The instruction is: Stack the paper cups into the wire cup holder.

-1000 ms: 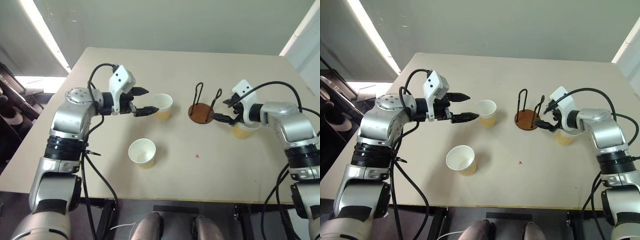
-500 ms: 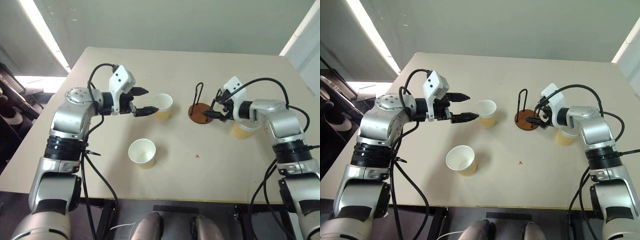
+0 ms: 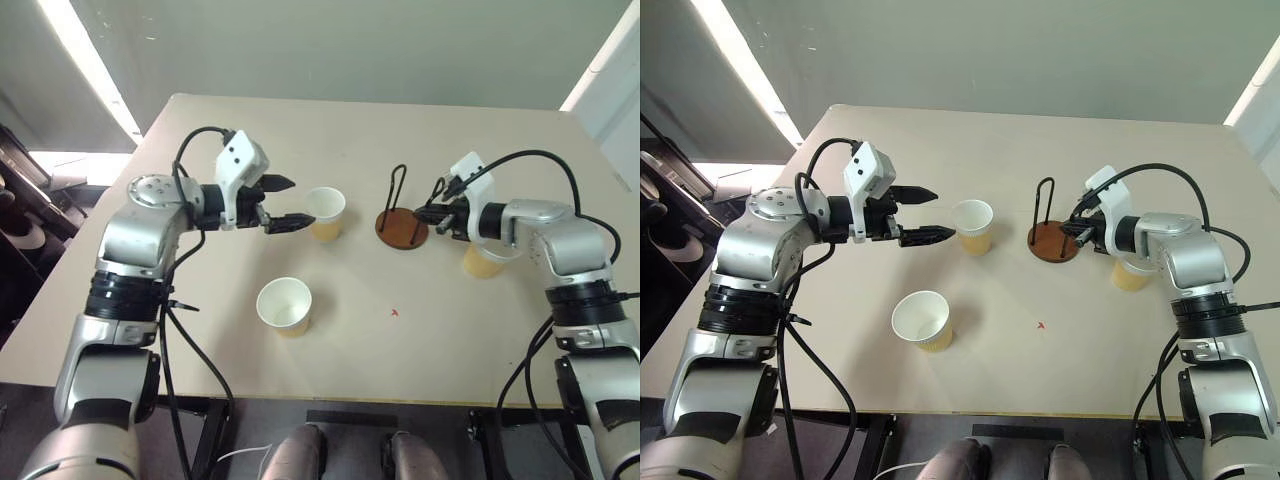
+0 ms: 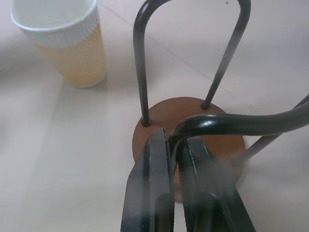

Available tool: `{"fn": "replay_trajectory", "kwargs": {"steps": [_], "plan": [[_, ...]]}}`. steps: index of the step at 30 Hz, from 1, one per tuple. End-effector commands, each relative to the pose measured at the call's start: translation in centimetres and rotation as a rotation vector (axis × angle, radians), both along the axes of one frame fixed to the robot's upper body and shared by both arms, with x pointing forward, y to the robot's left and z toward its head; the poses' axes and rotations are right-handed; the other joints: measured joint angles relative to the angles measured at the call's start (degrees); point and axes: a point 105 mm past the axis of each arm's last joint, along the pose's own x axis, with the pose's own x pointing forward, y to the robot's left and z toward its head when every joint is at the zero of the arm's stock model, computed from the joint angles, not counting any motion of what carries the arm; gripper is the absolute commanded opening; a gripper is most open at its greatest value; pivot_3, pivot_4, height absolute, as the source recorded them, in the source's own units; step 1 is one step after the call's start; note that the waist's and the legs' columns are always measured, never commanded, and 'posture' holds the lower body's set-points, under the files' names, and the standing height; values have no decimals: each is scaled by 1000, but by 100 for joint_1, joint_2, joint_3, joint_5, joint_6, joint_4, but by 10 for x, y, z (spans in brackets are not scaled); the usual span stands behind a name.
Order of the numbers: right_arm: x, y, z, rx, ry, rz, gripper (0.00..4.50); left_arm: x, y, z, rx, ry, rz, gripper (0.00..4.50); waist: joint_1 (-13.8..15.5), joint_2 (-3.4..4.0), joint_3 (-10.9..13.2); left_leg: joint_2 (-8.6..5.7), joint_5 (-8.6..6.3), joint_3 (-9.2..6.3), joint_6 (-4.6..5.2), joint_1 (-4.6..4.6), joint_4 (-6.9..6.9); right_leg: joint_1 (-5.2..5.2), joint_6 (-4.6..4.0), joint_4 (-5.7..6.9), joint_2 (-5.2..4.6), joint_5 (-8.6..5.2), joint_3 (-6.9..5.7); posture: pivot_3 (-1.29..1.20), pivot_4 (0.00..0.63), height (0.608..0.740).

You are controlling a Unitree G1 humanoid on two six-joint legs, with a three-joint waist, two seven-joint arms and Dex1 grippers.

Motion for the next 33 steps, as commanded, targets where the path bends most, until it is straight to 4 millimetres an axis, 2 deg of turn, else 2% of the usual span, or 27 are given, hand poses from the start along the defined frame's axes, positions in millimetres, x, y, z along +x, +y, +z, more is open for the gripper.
{"fn": "replay_trajectory", "kwargs": {"steps": [1, 8, 14, 19, 24, 30, 33], "plan": [[-27, 1, 28, -17, -60, 115, 18, -15, 2, 10, 36, -13, -68, 4500, 4, 0, 0, 0, 0, 0, -1, -4, -2, 0, -1, -7, 0, 0, -3, 0, 150, 740], [-76, 4, 33, -143, -43, 286, 18, -37, -6, 27, 61, 19, -224, 4500, 5, 0, 0, 2, -1, -3, -2, -16, -3, 3, 0, -33, 0, 0, -6, 0, 150, 740], [-104, 9, 23, -207, 2, 368, 18, -54, -17, 28, 117, 68, -366, 4500, -4, -1, 0, 5, -1, -4, -2, -15, -3, 5, 1, -36, -1, 0, -7, 0, 150, 740], [-115, 7, 7, -222, 51, 374, 18, -65, -25, 26, 160, 92, -470, 4500, -4, -1, 0, 6, -1, -6, -2, -15, -1, 6, 3, -59, -1, 1, -8, 0, 150, 740], [-118, 4, -1, -231, 70, 364, 18, -74, -22, 16, 239, 137, -540, 4500, -23, -2, 0, 6, -1, -5, -2, -13, -1, 7, 10, -61, -1, 5, -6, 0, 150, 740], [-117, -2, -14, -258, 89, 353, 18, -68, -21, 19, 269, 118, -536, 4500, -16, -3, -1, 7, -1, -5, 0, -14, 4, 9, 13, -63, -2, 7, -6, 0, 150, 740], [-118, -13, -25, -312, 114, 335, 18, -67, -21, 19, 267, 112, -529, 4500, -17, -2, -1, 7, -1, -5, 0, -12, 3, 12, 14, -63, -2, 8, -6, 0, 150, 740]]}}
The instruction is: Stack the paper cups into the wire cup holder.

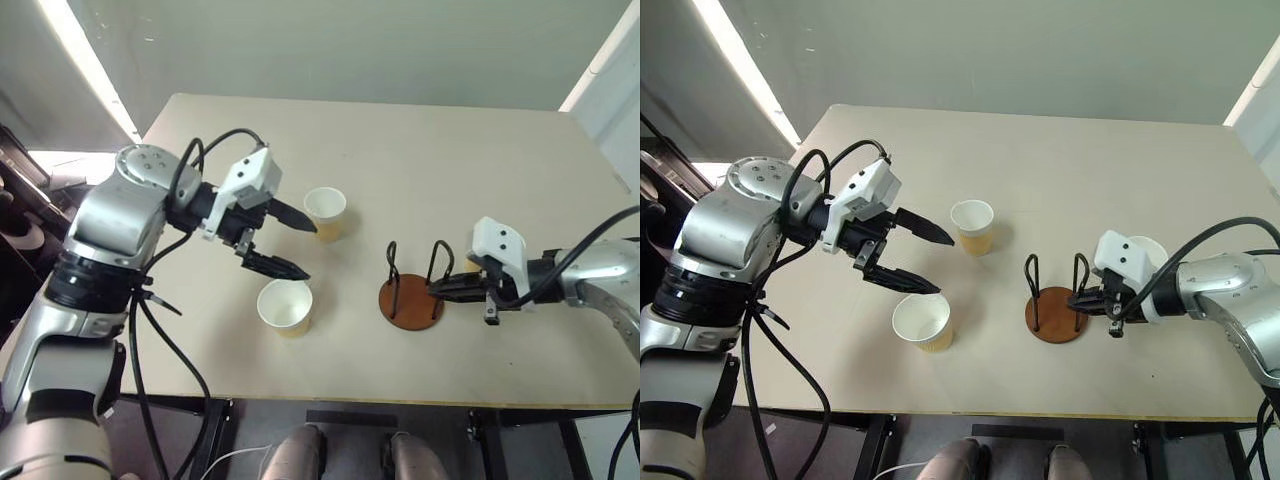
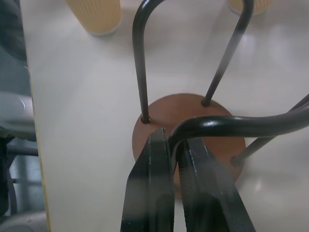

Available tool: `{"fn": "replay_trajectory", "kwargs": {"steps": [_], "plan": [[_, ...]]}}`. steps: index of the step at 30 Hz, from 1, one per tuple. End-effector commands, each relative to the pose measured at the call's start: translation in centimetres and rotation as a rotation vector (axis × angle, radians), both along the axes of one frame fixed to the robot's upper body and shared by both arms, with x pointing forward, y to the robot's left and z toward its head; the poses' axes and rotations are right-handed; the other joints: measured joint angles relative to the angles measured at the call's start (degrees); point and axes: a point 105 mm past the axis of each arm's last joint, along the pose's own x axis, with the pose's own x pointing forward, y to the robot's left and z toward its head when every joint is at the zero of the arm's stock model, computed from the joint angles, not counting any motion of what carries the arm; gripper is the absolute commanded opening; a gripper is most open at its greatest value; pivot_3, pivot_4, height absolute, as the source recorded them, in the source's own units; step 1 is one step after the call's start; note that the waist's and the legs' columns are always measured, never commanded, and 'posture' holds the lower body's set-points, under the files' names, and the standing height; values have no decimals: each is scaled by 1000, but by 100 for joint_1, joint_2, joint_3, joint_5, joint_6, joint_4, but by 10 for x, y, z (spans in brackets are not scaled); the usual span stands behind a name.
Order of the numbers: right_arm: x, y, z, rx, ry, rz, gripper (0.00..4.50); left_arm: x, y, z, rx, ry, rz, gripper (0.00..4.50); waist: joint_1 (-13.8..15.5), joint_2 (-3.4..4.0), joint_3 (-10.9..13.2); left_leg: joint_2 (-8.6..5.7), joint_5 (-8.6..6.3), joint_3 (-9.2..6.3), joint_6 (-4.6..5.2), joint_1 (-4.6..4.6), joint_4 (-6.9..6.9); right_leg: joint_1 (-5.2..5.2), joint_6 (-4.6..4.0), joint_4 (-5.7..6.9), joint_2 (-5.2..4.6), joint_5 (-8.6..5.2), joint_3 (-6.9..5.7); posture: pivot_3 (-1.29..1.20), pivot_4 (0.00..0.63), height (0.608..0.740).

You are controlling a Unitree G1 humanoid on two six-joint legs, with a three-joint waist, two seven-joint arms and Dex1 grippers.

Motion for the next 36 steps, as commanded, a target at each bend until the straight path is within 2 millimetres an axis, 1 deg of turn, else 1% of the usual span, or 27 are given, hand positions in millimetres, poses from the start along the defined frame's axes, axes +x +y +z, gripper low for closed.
{"fn": "replay_trajectory", "kwargs": {"steps": [1, 2, 3, 10, 15, 17, 18, 19, 20, 22, 24, 26, 29, 32, 36], "plan": [[-2, -12, -5, -78, -16, -12, 290, -3, 1, 9, 7, -35, -29, 4500, 2, 0, 0, 0, 0, 0, 0, 0, 0, 0, 0, 0, 0, 0, 0, 0, 150, 740], [-2, -14, -8, -90, -10, -13, 605, -3, 1, 9, 5, -36, -27, 4500, 1, 0, 0, 0, 0, 0, 0, 0, 0, 1, 0, 0, 0, 0, -1, 0, 150, 740], [-3, -16, -9, -97, -5, -16, 801, -2, 1, 9, 1, -38, -21, 4500, 0, 0, 0, 0, 0, 0, 0, 0, 0, 1, 0, 0, 0, 0, 0, 0, 150, 740], [-2, -21, -9, -110, -11, -42, 3168, -1, 3, 10, -5, -47, -7, 4500, -7, 0, 0, 1, 0, 1, 0, 1, 0, 1, 1, 2, 0, 1, 0, 0, 150, 740], [-6, -28, -3, -115, -19, -68, 3168, 0, 6, 14, -21, -81, 15, 4500, -1, 0, 0, 0, 0, 1, 0, -2, 1, 1, 3, 1, 0, 2, 0, 0, 150, 740], [-6, -38, 2, -129, -35, -104, 3168, 1, 9, 16, -11, -118, 31, 4500, 0, 0, 0, 0, 0, 1, 0, -1, 1, 1, 3, 1, 0, 2, 0, 0, 150, 740], [-6, -41, 9, -117, -48, -122, 3168, 3, 12, 16, 8, -154, 39, 4500, -1, 0, 0, 0, 0, 1, 0, -1, 0, 1, 3, 1, 0, 2, 0, 0, 150, 740], [-8, -43, 19, -97, -58, -130, 3168, 7, 15, 17, 42, -240, 55, 4500, -6, 0, 0, 0, 0, 1, 0, -1, 0, 1, 3, 1, 0, 2, 0, 0, 150, 740], [-10, -43, 32, -63, -75, -133, 3168, 8, 17, 22, 70, -313, 55, 4500, -9, 0, 0, 0, 0, 1, 0, -1, 0, 0, 3, 0, 0, 2, 0, 0, 150, 740], [-12, -41, 57, 3, -122, -134, 3168, 4, 18, 31, 111, -411, 33, 4500, -15, 0, 0, 0, 0, 2, 0, -1, 1, -1, 3, -3, 1, 2, 1, 0, 150, 740], [-14, -37, 76, 53, -153, -122, 3168, 1, 21, 33, 153, -463, 18, 4500, -26, 1, -1, 0, 0, 3, 1, 0, -1, -3, 3, -4, 2, 1, 2, 0, 150, 740], [-13, -34, 87, 72, -174, -110, 3168, -4, 23, 33, 166, -457, 0, 4500, -44, 0, -1, 0, 0, 2, 1, 3, -3, -1, 3, -4, 3, 1, 2, 0, 150, 740], [-11, -31, 99, 94, -187, -82, 3168, -21, 23, 31, 158, -376, -51, 4500, -50, 1, 0, 0, 0, 1, 1, 2, -2, -1, 2, -4, 3, 1, 1, 0, 150, 740], [-11, -29, 100, 72, -168, -34, 3168, -39, 30, 25, 164, -260, -80, 4500, -65, 1, 0, 0, 0, 0, 1, -1, -2, -4, 2, -4, 2, 1, 1, 0, 150, 740], [-9, -26, 97, 34, -133, 24, 3168, -50, 43, 13, 242, -197, -82, 4500, -78, 2, -1, 2, -1, 0, 1, 2, -11, -5, 2, -6, 3, 1, 1, 0, 150, 740]]}}
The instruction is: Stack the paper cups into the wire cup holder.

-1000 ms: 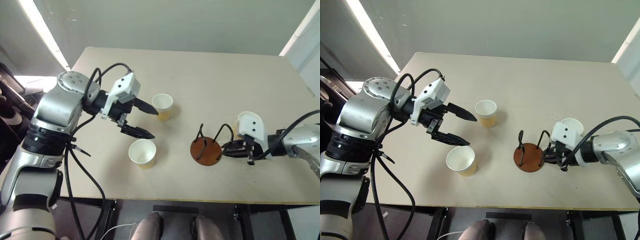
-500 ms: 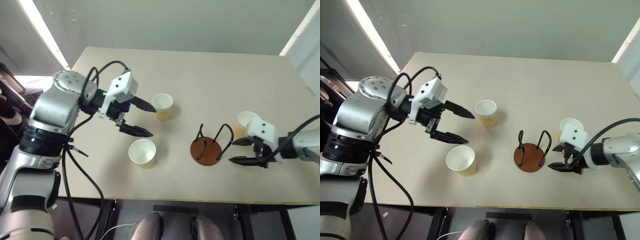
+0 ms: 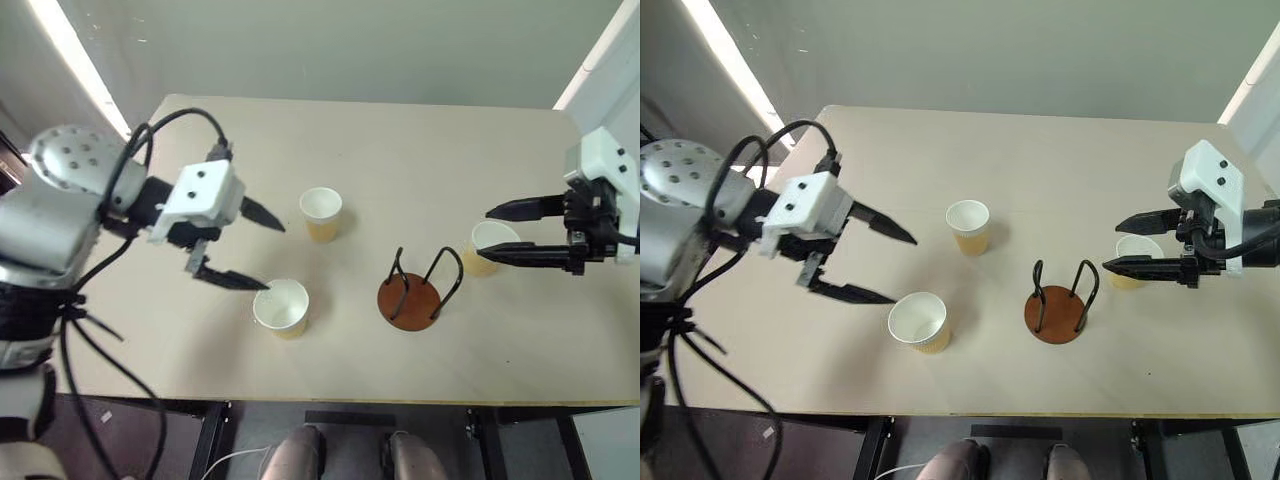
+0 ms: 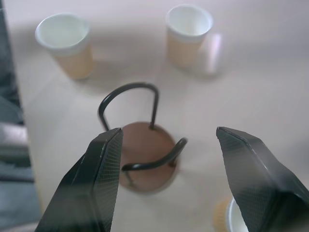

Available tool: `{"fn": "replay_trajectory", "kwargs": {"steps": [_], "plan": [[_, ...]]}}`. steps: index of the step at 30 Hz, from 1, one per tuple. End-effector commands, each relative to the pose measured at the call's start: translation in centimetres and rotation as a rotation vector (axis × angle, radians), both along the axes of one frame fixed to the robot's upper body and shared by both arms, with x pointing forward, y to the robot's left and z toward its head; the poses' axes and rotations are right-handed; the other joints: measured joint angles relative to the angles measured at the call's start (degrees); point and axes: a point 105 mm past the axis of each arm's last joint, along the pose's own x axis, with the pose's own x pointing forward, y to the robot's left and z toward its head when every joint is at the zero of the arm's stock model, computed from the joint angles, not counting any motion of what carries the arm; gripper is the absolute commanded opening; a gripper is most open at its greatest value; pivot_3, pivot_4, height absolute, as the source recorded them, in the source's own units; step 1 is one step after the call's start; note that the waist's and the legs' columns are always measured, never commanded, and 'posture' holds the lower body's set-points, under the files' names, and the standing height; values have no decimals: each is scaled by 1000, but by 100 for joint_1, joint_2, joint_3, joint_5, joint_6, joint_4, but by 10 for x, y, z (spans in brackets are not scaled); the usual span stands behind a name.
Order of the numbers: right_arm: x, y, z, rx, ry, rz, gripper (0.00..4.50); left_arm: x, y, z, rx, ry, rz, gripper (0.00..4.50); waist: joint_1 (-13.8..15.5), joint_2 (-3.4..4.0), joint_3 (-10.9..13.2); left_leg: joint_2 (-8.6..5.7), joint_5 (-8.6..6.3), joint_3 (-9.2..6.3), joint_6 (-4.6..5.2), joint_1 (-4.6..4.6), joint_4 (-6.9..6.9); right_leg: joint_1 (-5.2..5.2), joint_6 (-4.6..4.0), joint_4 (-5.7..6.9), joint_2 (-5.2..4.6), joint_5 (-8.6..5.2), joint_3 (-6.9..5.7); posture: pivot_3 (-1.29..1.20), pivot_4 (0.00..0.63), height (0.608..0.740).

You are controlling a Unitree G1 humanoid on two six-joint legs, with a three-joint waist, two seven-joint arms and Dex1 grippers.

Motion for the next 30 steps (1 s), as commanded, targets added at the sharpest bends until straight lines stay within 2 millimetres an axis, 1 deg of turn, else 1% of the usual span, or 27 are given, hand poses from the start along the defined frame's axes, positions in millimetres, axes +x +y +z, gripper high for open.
{"fn": "replay_trajectory", "kwargs": {"steps": [1, 6, 9, 15, 19, 23, 26, 30], "plan": [[1, 3, 5, -40, -12, 52, 3168, -15, 2, -1, 55, 20, -57, 4500, 3, 0, 0, 0, 0, 0, 0, 0, 0, 1, 0, -1, 0, 0, 0, 0, 150, 740], [2, 8, 3, -59, 17, 97, 3168, -23, -1, 1, 99, 2, -100, 4500, 11, 0, 0, -1, 0, -2, 1, -2, 12, 4, 0, 3, -1, 0, -1, 0, 150, 740], [1, 7, 1, -73, 36, 106, 3168, -18, 0, -2, 148, -44, -95, 4500, 7, 0, 0, -1, 0, -1, 1, -1, 9, 3, 0, 4, -1, 0, -2, 0, 150, 740], [-3, 8, 1, -83, 54, 116, 3168, -14, -10, -11, 136, -49, -116, 4500, 1, 0, 0, -1, 0, -1, 1, -1, 10, 3, -2, 7, -2, -1, -1, 0, 150, 740], [-5, 9, 1, -86, 60, 113, 3168, -7, -10, -19, 157, -68, -92, 4500, 0, 0, 0, -1, 0, -1, 1, -1, 7, 2, -2, 5, -2, -1, -2, 0, 150, 740], [-7, 10, -1, -80, 70, 110, 3168, 0, -14, -28, 184, -93, -74, 4500, 0, 0, 0, -1, 0, -1, 1, -1, 9, 2, -2, 6, -2, -1, -2, 0, 150, 740], [-9, 11, -2, -77, 73, 108, 3168, 5, -13, -32, 198, -104, -66, 4500, 0, 0, 0, -1, 0, -1, 1, -2, 10, 2, -2, 6, -2, -1, -2, 0, 150, 740], [-10, 11, -3, -72, 78, 103, 3168, 20, -14, -39, 222, -148, -44, 4500, 6, 0, 0, -1, 0, -1, 1, 0, 9, 3, -2, 10, -2, -1, -2, 0, 150, 740]]}}
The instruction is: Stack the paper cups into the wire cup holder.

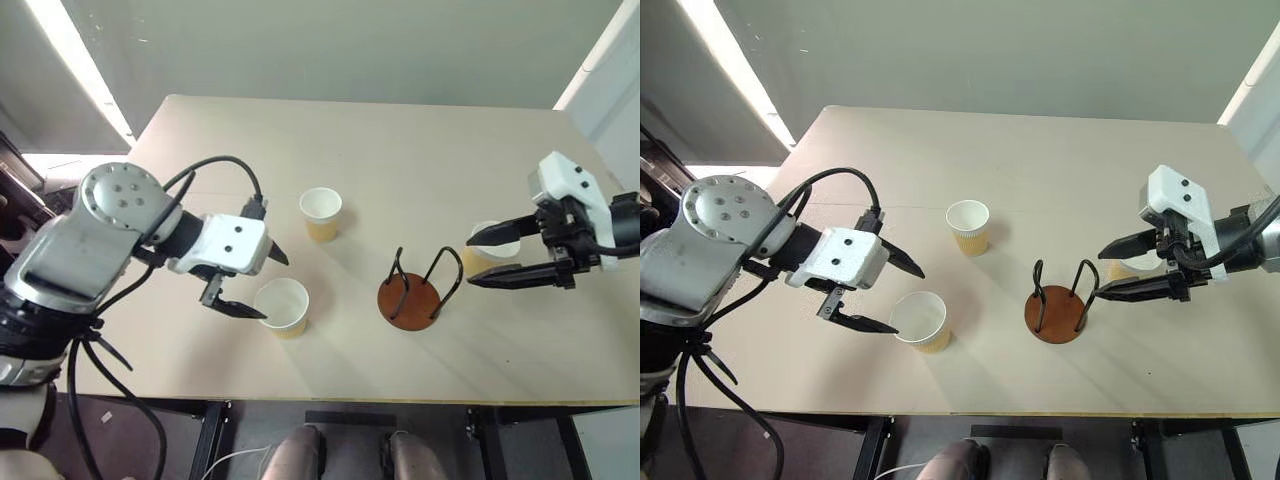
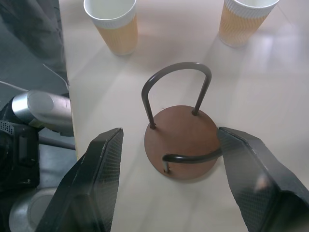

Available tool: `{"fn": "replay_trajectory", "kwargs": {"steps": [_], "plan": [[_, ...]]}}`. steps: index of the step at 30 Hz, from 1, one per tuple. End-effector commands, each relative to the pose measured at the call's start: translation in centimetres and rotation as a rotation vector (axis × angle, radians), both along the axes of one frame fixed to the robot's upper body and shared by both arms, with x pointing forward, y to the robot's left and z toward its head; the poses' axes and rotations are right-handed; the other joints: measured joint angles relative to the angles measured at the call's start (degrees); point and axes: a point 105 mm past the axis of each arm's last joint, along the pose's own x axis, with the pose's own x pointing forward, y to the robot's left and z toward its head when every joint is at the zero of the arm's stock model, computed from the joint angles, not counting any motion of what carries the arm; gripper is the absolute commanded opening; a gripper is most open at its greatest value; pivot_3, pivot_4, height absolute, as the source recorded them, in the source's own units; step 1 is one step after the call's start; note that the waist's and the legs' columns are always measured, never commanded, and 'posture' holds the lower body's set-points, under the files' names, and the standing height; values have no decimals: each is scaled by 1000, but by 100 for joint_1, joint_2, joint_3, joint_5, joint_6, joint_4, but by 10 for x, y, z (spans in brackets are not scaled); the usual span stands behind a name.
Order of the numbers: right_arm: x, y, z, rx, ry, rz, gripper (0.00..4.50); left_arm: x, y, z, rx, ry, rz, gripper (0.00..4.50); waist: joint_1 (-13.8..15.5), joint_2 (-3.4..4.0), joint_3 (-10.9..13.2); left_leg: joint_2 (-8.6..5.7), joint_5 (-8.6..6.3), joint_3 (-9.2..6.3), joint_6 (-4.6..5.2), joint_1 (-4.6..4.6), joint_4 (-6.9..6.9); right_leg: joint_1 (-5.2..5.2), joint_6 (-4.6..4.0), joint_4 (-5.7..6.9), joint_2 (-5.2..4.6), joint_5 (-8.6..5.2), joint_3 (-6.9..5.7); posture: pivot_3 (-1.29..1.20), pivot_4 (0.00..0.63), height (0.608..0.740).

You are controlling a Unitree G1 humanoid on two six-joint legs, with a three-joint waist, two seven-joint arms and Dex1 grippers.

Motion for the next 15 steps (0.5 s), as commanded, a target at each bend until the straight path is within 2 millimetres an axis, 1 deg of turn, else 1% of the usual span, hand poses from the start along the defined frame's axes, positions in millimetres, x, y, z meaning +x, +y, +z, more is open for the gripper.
{"fn": "replay_trajectory", "kwargs": {"steps": [1, 4, 15], "plan": [[-6, 0, 13, 5, -52, 4, 3168, 12, 0, 0, 27, -70, 4, 4500, 0, 0, 0, 0, 0, 0, 0, 0, 1, 0, 0, 0, 0, 0, 0, 0, 150, 740], [-7, -1, 14, 4, -46, -1, 3168, 16, -2, -2, 25, -86, 7, 4500, -4, 0, 0, 0, 0, 0, 0, -1, 2, 0, 0, 1, 0, 0, 0, 0, 150, 740], [-9, -2, 12, 2, -33, -7, 3168, 17, -6, -18, 58, -84, -30, 4500, 0, 0, 0, 0, 0, 0, 0, -1, 2, 0, 0, 2, 0, 0, 0, 0, 150, 740]]}}
